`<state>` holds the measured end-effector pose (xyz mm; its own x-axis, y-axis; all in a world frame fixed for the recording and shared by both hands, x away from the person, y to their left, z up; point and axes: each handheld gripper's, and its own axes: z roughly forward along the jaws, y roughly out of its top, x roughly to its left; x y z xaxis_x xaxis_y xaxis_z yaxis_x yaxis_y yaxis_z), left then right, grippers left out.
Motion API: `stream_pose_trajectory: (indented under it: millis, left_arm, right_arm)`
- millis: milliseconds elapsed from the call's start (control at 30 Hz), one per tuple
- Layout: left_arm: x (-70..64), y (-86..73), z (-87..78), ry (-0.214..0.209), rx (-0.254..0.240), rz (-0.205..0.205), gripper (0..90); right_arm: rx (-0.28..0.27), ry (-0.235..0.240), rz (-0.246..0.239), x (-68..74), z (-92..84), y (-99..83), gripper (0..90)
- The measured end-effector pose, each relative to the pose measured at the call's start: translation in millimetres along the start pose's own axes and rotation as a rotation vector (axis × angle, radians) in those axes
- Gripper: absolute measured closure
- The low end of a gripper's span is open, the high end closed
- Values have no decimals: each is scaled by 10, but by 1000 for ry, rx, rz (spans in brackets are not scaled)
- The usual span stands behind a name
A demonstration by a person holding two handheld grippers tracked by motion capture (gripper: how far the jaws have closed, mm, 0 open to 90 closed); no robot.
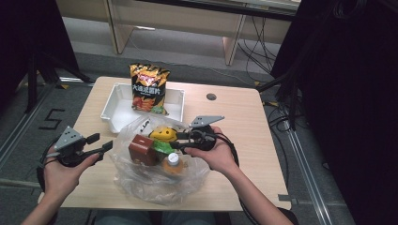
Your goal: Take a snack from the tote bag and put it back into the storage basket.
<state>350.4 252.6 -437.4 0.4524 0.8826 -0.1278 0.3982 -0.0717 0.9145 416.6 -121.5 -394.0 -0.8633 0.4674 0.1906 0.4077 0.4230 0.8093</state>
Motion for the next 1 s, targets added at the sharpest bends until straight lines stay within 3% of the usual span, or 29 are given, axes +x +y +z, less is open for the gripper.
stream_pose_trajectory:
  millis: [100,467,600,833,1000]
  left_arm:
    - [7,-7,8,-9,-1,4,391]
    - [29,-7,5,-9,1,3,391]
    - [33,-10,6,-6,4,1,390]
    - [31,-10,10,-11,5,0,391]
    - [31,-12,18,-17,3,2,392]
  right_arm:
    - [8,35,2,-32,57,-14,516]
    - [54,79,1,-63,177,-24,514]
    - [68,74,0,-80,185,-20,545]
    - [73,132,10,-87,239,-20,605]
    - [85,139,6,-82,253,0,650]
